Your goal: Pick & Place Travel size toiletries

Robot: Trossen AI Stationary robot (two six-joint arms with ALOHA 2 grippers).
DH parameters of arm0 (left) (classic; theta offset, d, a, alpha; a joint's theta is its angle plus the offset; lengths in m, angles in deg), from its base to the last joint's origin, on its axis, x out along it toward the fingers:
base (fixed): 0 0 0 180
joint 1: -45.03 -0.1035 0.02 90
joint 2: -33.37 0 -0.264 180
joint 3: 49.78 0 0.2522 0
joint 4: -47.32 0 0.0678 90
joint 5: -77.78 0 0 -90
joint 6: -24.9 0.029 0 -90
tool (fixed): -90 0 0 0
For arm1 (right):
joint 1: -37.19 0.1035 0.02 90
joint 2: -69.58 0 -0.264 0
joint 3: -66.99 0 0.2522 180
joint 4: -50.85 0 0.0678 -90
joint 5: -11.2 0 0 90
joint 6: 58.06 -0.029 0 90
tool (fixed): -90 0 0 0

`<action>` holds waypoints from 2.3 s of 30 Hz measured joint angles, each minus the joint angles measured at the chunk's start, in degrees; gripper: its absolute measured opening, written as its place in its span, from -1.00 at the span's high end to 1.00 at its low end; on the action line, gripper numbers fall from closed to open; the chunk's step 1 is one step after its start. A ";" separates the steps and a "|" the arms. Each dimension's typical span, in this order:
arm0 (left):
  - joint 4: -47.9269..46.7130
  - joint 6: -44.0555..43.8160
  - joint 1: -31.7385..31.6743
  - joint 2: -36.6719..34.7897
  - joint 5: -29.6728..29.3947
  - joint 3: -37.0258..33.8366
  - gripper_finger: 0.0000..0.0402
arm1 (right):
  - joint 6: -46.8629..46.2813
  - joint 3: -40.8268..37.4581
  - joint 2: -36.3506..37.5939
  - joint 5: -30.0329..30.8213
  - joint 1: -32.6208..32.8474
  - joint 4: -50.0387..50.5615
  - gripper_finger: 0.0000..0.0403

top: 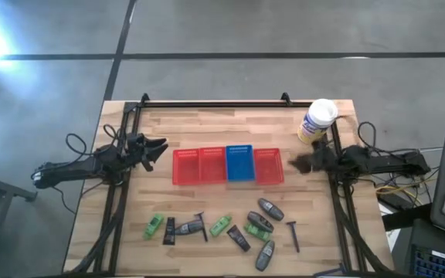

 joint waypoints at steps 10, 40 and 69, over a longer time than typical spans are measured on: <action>-0.02 0.00 -0.01 0.02 0.00 0.00 0.06 | -20.54 24.94 -28.94 -8.90 21.94 47.78 -0.81; -0.02 0.00 -0.02 0.11 0.00 0.00 0.06 | -22.58 49.37 -92.53 -16.79 32.74 46.71 0.14; 0.00 0.00 -0.02 0.20 0.00 0.00 0.06 | -18.50 53.51 -65.77 12.41 18.03 64.93 0.88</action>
